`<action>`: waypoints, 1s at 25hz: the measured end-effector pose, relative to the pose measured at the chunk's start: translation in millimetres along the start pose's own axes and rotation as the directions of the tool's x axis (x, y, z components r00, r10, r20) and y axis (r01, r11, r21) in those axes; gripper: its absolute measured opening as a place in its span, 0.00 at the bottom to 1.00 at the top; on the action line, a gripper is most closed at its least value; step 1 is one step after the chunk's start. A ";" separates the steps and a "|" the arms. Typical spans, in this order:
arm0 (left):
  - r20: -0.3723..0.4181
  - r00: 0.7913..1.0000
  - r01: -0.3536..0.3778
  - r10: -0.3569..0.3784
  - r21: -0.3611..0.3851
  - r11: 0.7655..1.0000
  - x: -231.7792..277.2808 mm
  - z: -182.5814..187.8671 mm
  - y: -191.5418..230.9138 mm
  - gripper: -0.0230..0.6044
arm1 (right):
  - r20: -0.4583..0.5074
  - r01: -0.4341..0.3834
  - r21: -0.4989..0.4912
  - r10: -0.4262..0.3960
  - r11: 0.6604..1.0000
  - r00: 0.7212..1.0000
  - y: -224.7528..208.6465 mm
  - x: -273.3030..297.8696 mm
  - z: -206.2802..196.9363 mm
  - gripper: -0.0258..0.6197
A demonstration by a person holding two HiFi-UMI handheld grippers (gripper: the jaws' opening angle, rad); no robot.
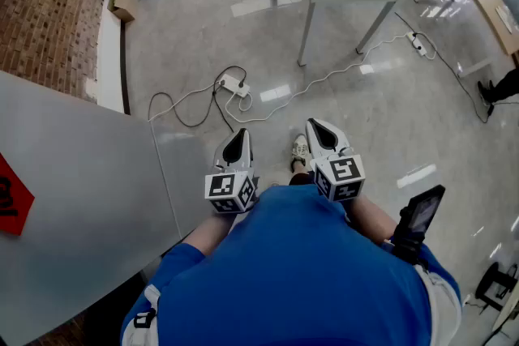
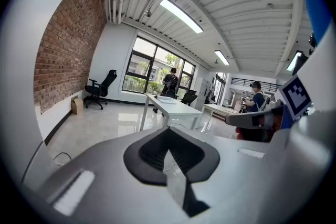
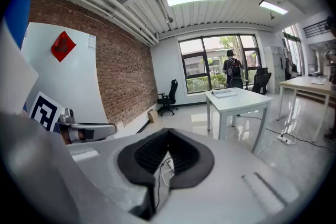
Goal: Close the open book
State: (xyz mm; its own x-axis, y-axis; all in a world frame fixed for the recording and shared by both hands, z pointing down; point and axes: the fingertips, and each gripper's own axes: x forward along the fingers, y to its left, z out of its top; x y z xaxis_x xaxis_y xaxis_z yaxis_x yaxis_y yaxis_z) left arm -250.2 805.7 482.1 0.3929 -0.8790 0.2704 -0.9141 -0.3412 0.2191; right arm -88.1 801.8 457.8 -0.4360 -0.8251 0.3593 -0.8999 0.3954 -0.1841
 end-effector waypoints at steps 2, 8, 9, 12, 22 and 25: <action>-0.003 1.000 -0.004 0.004 0.005 1.000 18.6 6.3 2.6 0.05 | 0.008 -0.004 0.001 0.004 1.000 1.000 -12.8 14.5 9.6 0.04; 0.000 1.000 -0.020 0.020 0.022 1.000 93.7 35.6 2.1 0.05 | 0.021 -0.001 -0.011 0.001 1.000 1.000 -68.9 62.9 51.3 0.04; 0.002 1.000 -0.024 0.024 0.025 0.999 107.8 42.3 0.7 0.05 | 0.018 -0.002 -0.013 0.003 1.000 1.000 -79.8 70.9 57.6 0.04; 0.014 0.999 -0.037 0.037 0.025 0.999 146.3 60.1 -2.5 0.05 | 0.027 -0.022 -0.019 0.022 1.000 0.999 -109.2 94.7 72.1 0.04; 0.005 0.997 -0.078 0.077 0.040 0.996 227.8 86.0 -7.2 0.05 | 0.000 -0.025 0.010 0.025 1.000 1.000 -182.9 145.3 98.8 0.04; 0.002 0.996 -0.084 0.084 0.043 0.996 244.0 93.8 -4.7 0.05 | 0.000 -0.024 0.019 0.024 1.000 1.000 -193.9 157.2 106.6 0.04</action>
State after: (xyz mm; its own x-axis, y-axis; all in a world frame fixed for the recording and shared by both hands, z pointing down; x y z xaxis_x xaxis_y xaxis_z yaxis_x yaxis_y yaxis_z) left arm -159.5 561.6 459.1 0.3145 -0.9051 0.2862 -0.9473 -0.2801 0.1552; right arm 18.9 552.4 452.4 -0.4578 -0.8154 0.3543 -0.8887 0.4077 -0.2099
